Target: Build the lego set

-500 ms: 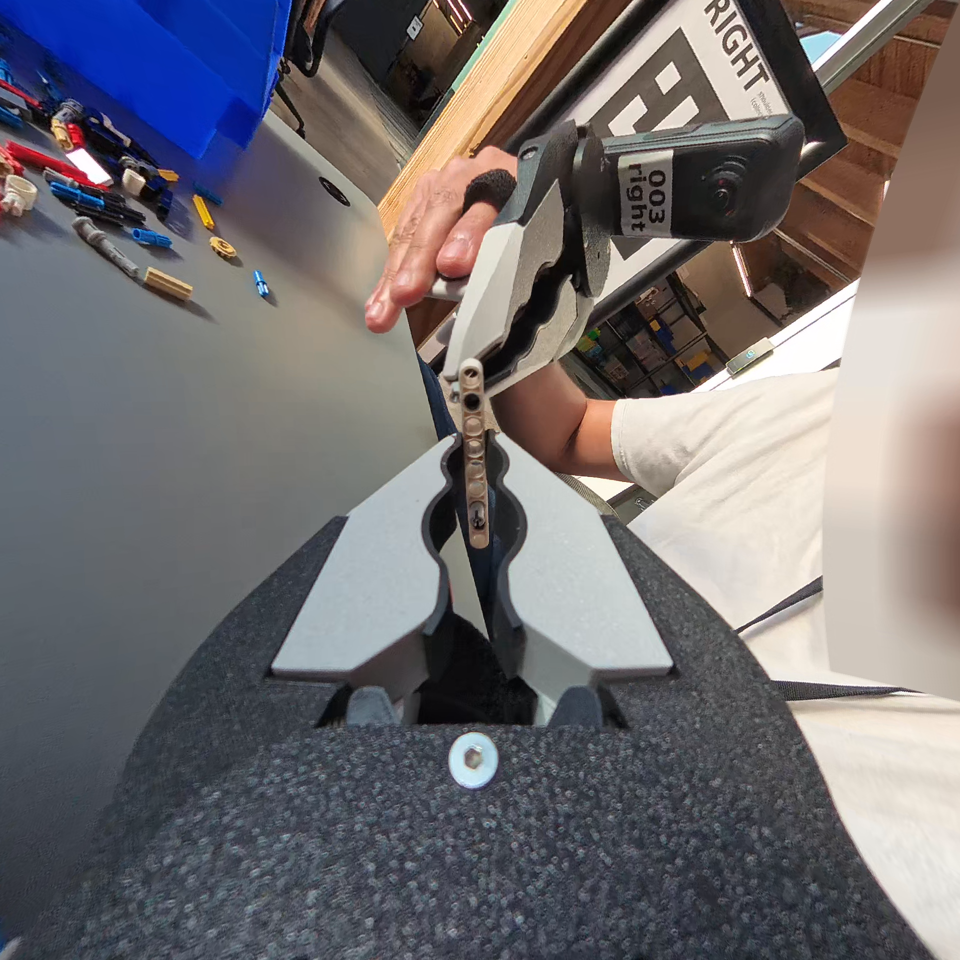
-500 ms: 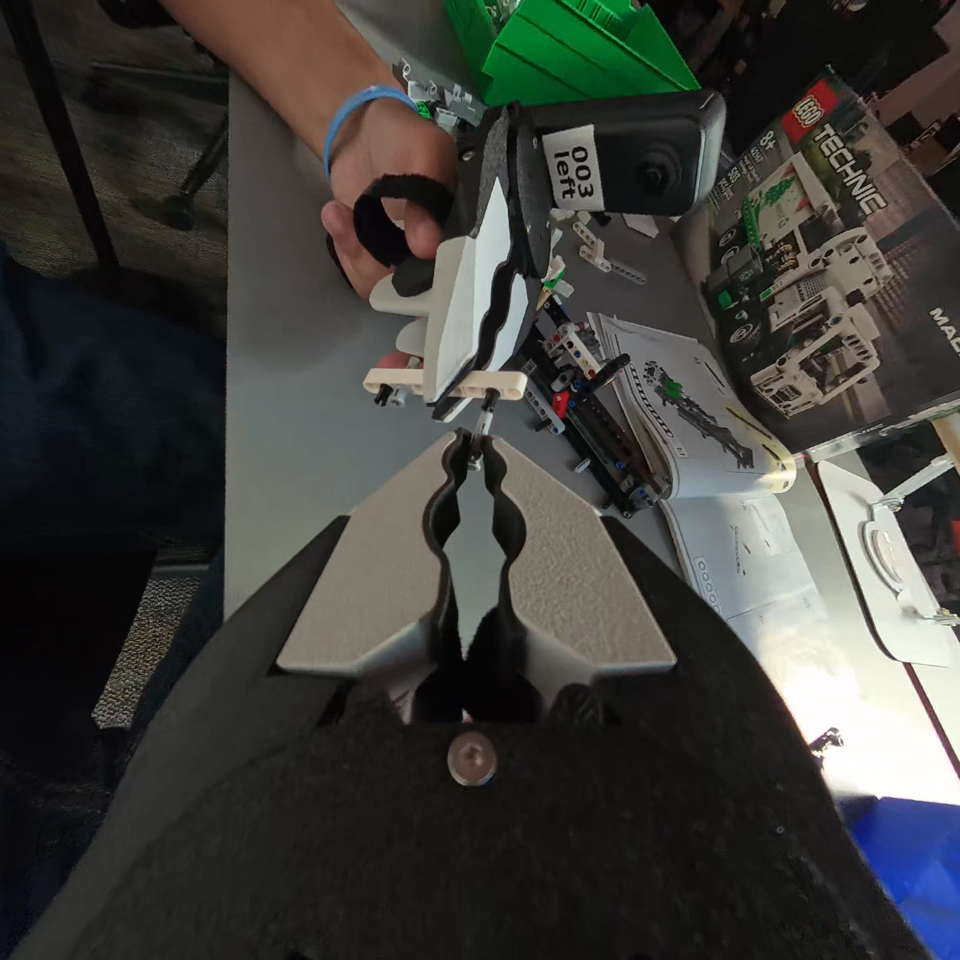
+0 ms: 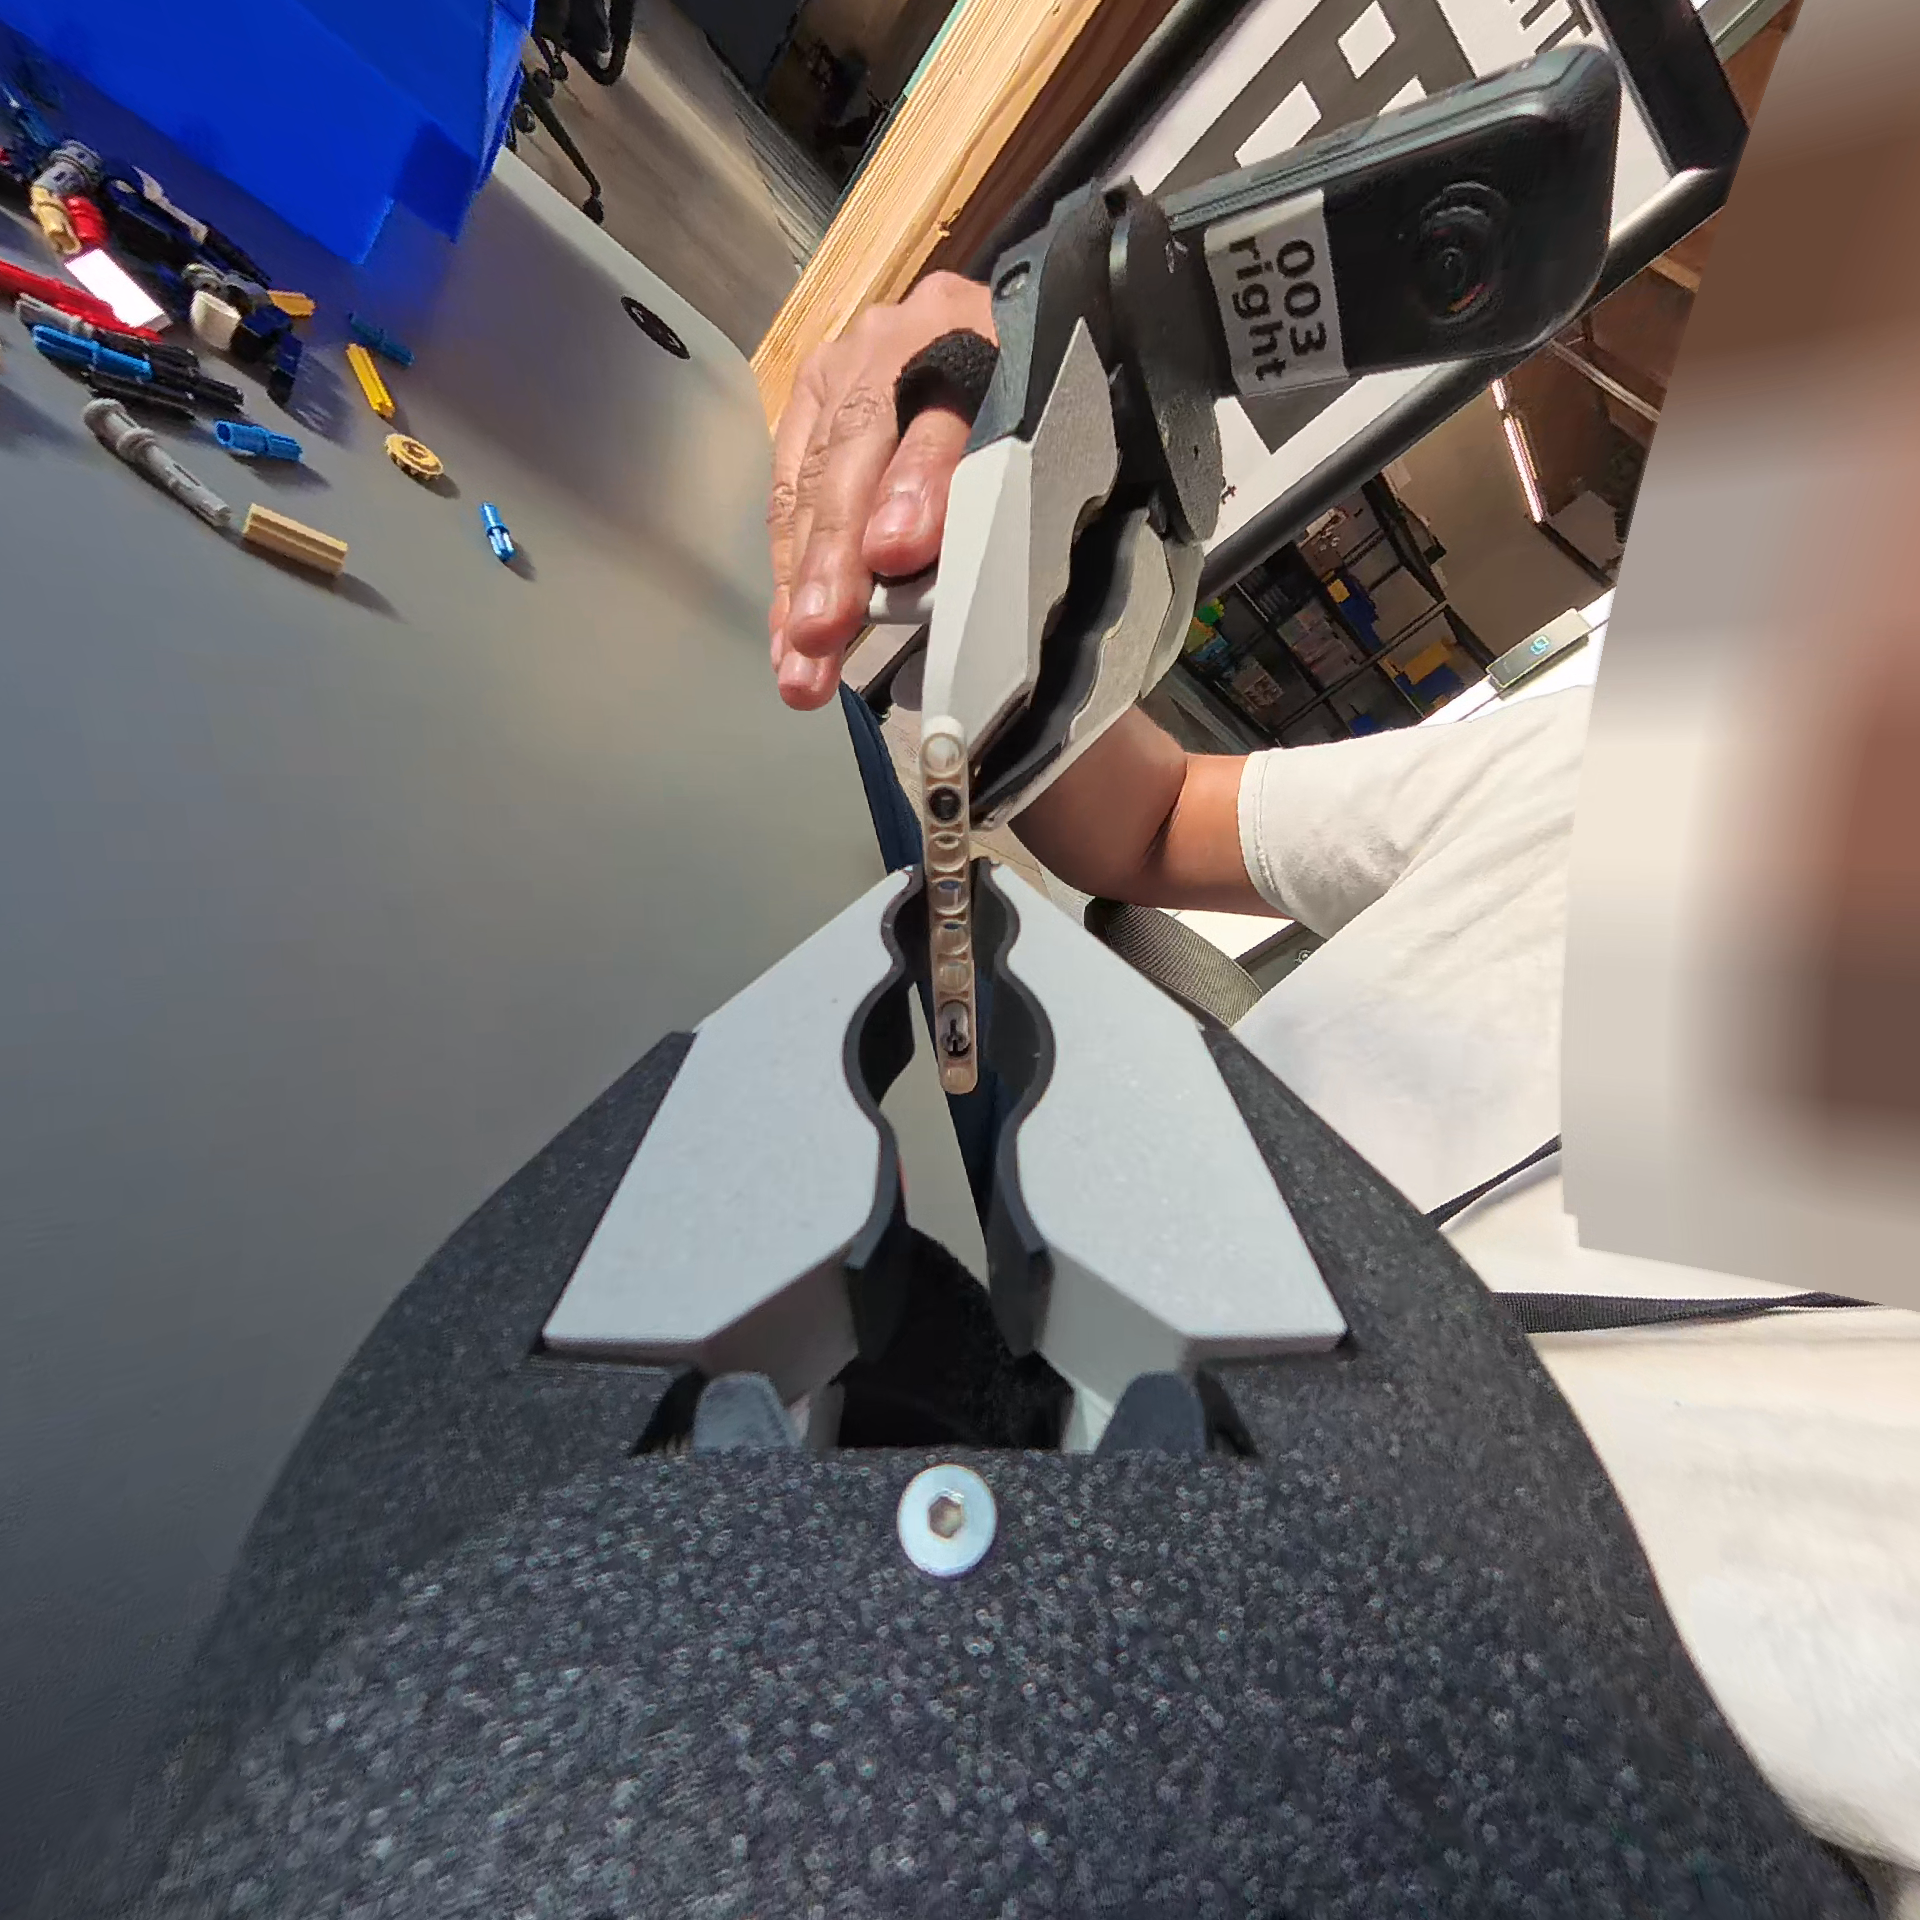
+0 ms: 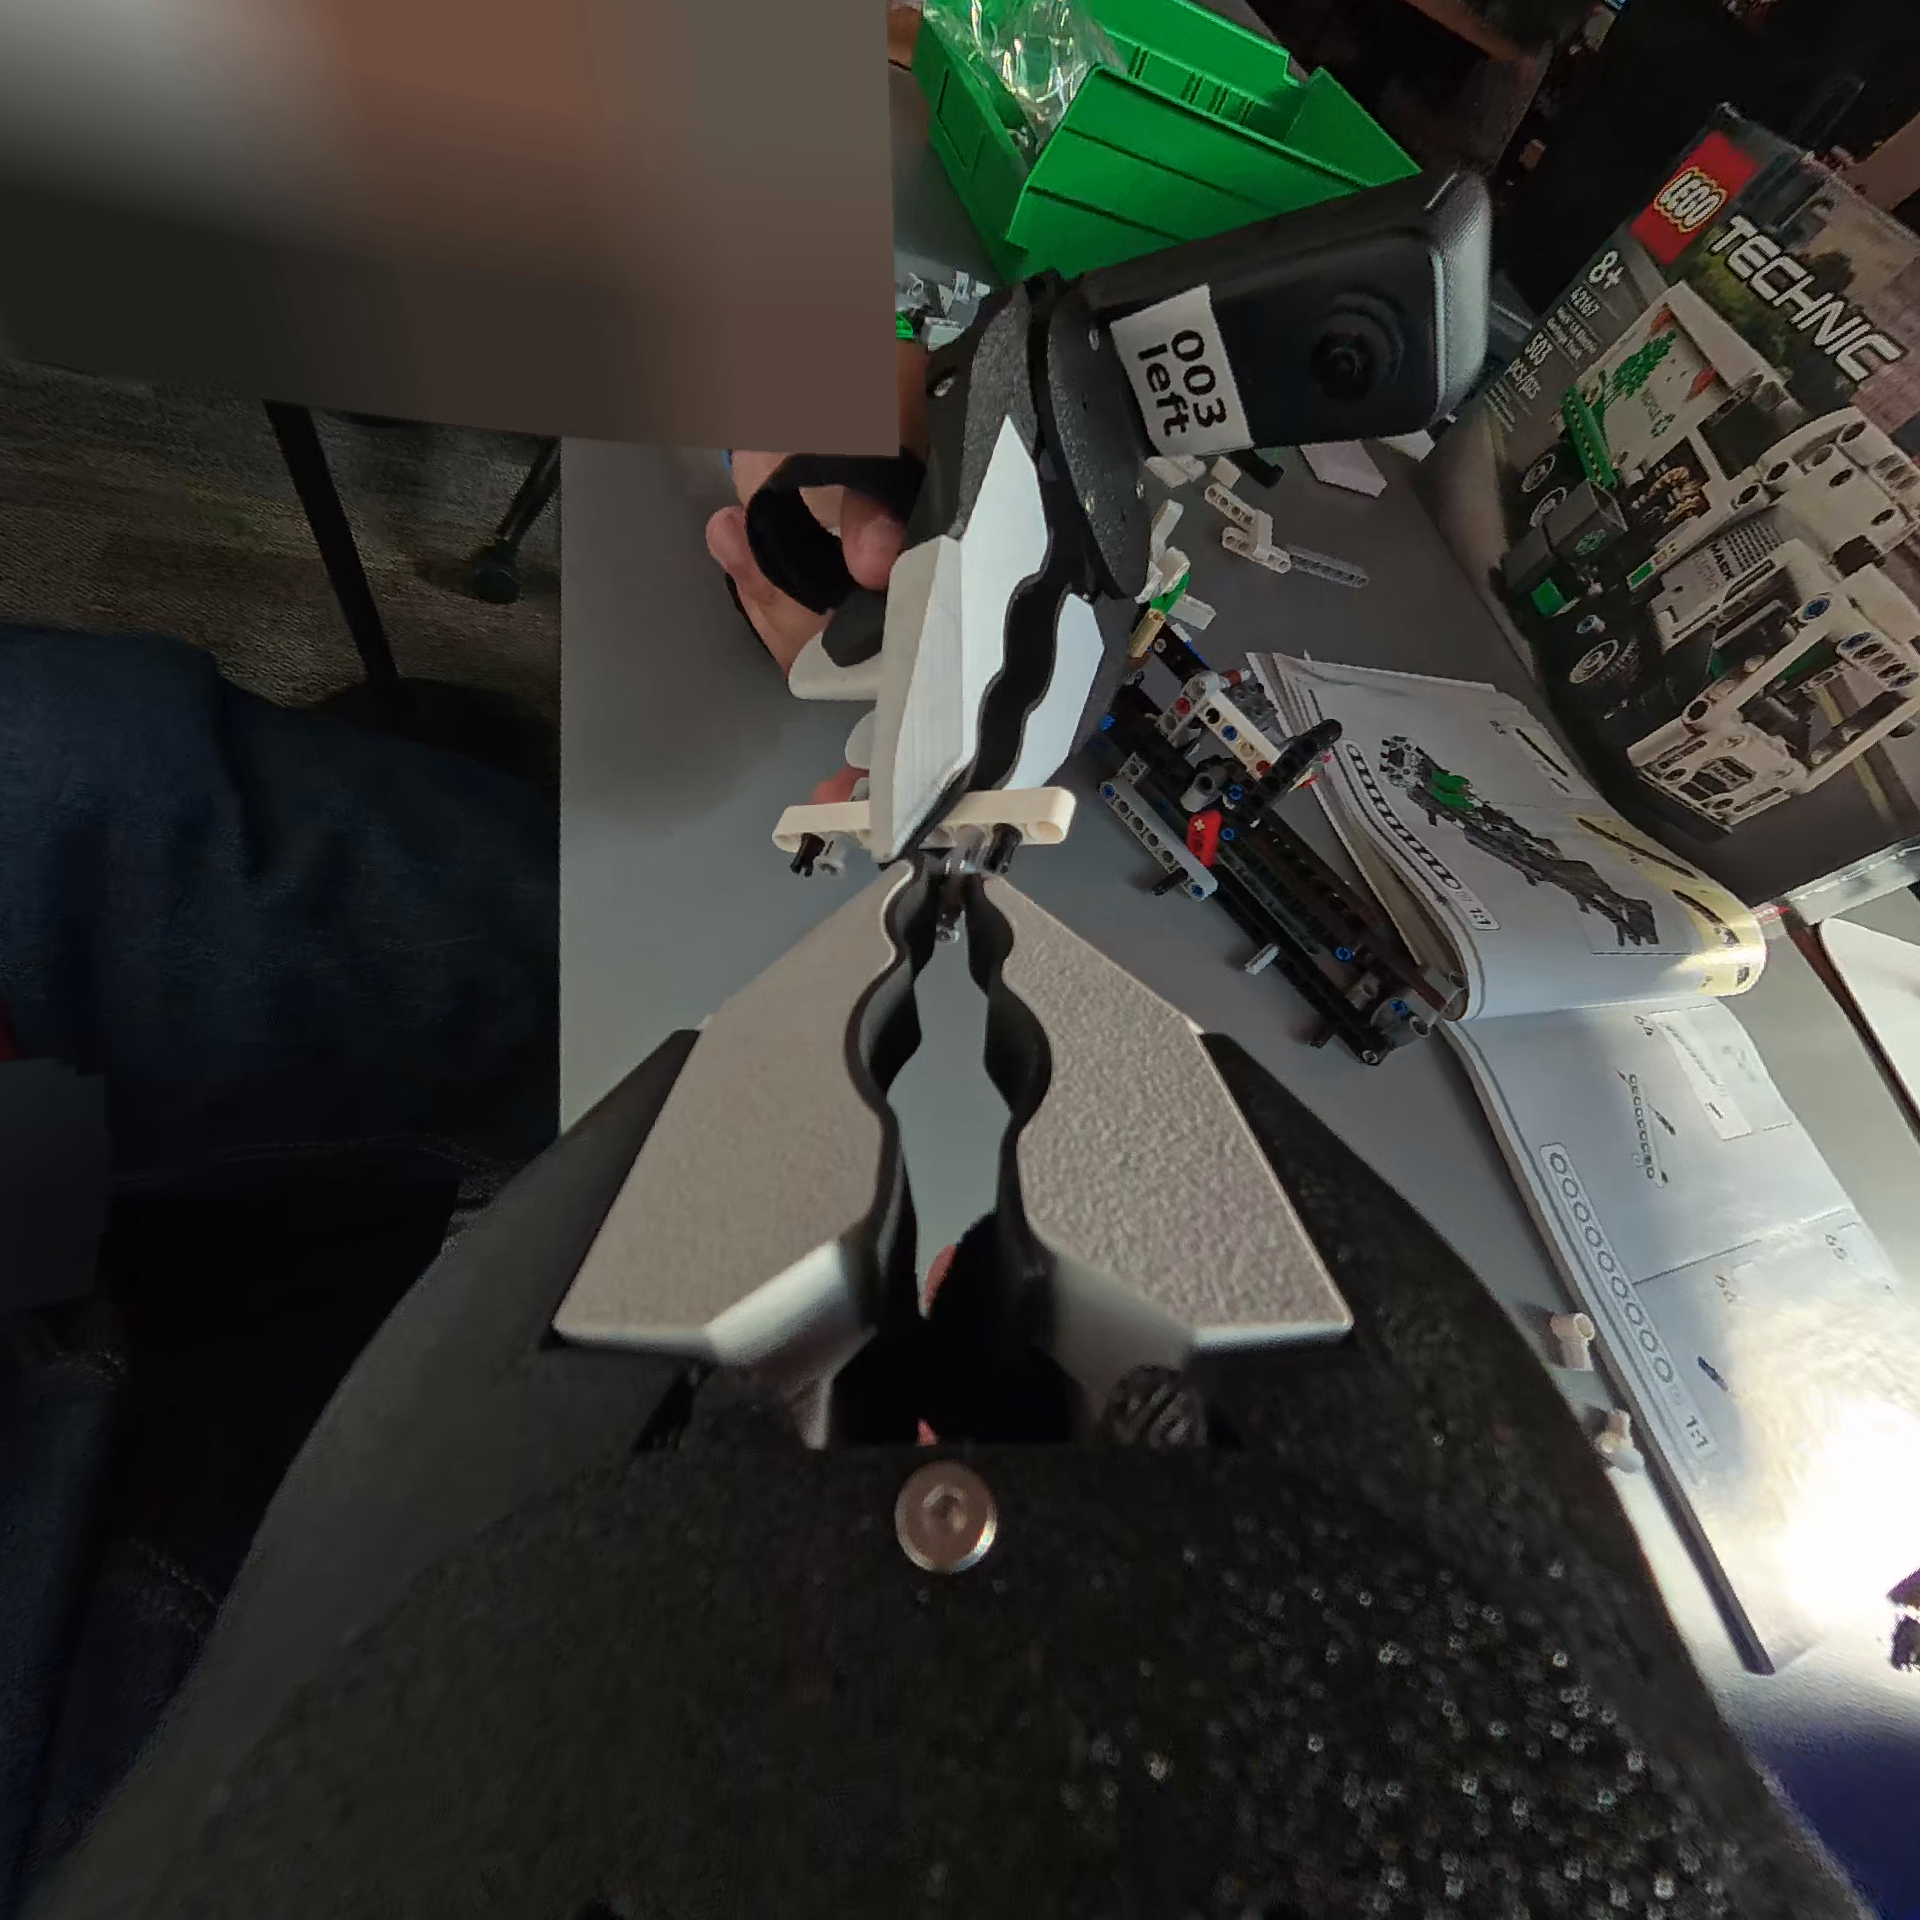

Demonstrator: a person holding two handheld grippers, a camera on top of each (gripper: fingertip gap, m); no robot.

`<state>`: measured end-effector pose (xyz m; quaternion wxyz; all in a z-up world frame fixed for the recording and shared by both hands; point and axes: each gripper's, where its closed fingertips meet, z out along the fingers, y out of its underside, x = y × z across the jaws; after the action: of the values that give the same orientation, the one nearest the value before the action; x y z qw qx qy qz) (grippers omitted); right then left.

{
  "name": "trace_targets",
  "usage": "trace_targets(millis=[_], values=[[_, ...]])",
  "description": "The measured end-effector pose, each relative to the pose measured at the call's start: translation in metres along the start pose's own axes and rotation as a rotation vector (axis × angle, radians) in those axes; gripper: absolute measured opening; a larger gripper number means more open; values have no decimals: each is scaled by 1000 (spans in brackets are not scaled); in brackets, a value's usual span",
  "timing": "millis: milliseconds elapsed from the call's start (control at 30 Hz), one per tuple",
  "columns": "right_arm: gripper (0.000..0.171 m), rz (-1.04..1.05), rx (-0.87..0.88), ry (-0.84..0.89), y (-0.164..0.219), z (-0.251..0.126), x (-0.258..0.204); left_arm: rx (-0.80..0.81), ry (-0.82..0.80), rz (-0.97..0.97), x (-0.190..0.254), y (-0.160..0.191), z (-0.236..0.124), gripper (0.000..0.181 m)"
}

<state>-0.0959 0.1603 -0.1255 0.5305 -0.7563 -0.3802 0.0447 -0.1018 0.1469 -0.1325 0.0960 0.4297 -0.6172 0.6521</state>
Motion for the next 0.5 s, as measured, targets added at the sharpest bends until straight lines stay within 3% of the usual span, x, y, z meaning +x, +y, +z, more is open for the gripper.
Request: trace_targets(millis=[167, 367, 500], values=[[4, 114, 93, -75, -9, -3, -5, -14, 2, 114, 8, 1, 1, 5], [0, 402, 231, -279, -22, -9, -15, -69, -100, 426, 15, 8, 4, 6], [0, 411, 236, -178, -11, -3, 3, -12, -206, 432, -2, -7, -5, 6]])
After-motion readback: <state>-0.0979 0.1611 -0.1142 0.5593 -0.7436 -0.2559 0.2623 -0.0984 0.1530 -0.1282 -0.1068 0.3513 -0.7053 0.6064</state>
